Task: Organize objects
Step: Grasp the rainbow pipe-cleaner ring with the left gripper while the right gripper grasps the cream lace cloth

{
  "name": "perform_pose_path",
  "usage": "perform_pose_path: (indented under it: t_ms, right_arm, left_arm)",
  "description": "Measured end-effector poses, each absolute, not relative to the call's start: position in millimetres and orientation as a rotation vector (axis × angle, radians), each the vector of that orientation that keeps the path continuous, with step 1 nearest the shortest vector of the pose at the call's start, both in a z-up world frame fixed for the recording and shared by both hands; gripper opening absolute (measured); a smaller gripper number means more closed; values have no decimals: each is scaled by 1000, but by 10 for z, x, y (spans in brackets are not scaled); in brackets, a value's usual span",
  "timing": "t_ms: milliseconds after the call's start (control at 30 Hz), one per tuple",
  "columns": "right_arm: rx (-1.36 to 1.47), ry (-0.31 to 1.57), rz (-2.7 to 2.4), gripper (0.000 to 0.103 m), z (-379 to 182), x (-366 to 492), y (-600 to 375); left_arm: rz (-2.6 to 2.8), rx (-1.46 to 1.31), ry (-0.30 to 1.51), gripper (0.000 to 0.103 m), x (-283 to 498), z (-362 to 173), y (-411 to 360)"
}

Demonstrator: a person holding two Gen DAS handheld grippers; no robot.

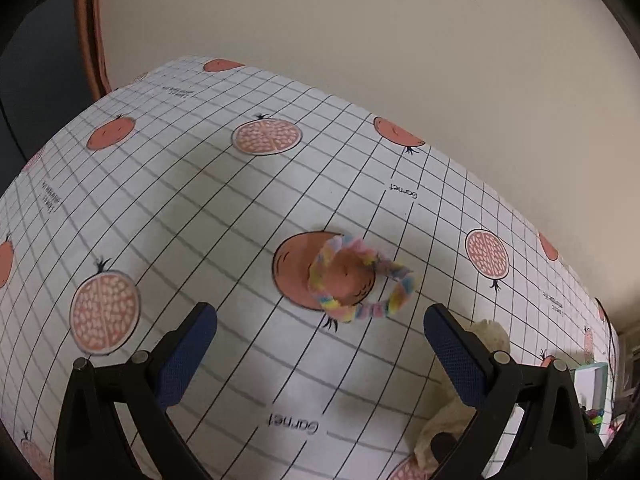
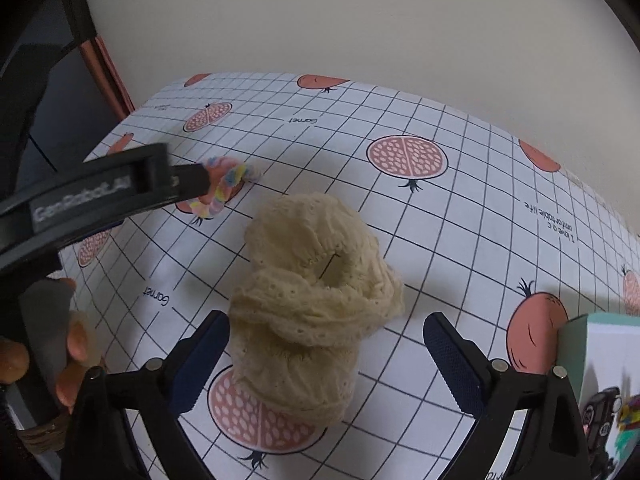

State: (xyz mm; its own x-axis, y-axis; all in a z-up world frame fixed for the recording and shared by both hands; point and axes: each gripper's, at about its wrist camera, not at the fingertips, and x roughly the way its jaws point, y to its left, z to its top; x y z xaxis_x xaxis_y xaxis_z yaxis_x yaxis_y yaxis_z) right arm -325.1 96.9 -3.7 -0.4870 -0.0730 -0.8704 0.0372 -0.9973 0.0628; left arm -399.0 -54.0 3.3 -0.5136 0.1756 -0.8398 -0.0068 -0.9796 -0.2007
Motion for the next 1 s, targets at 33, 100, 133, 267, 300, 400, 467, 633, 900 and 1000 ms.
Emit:
perform_pose_path:
  t_ms: [33, 100, 133, 267, 300, 400, 467, 633, 900, 1000]
  right_arm:
    - [1558, -52, -2655, 95, -42, -3257, 968]
    - [1558, -54, -2652, 93, -47, -3273, 967]
    - [1555, -53, -2651, 91, -44, -3274, 963]
    - [1555, -49, -2650, 86, -53, -3293, 960]
    - [1559, -51, -2647, 86, -57, -3293, 961]
    - [1562, -63, -2640, 81, -63, -3285, 974]
    - [1565, -62, -2642, 76, -65, -3288, 978]
    - [1578, -58, -2632, 63, -66, -3286, 991]
    - [1609, -52, -2631, 38, -76, -3284, 997]
    - [1612, -51, -2631, 30, -70, -3271, 999]
  left_arm:
    - [2633, -1483, -242, 103, -4002, 25, -507]
    - [2638, -1493, -196, 103, -4037, -5, -439]
    - [2638, -1493, -185, 102, -4052, -11, -413]
    - [2642, -1462, -152, 99, -4098, 2, -316]
    - [2642, -1461, -144, 98, -4105, 6, -299]
    - [2647, -1471, -121, 86, -4153, -1, -252]
    - [2642, -1480, -115, 79, -4166, -6, -225]
    - [2630, -1491, -115, 64, -4174, -32, -202]
    - [2610, -1494, -79, 37, -4158, -4, -142]
    - [2614, -1497, -48, 18, -4141, -2, -110]
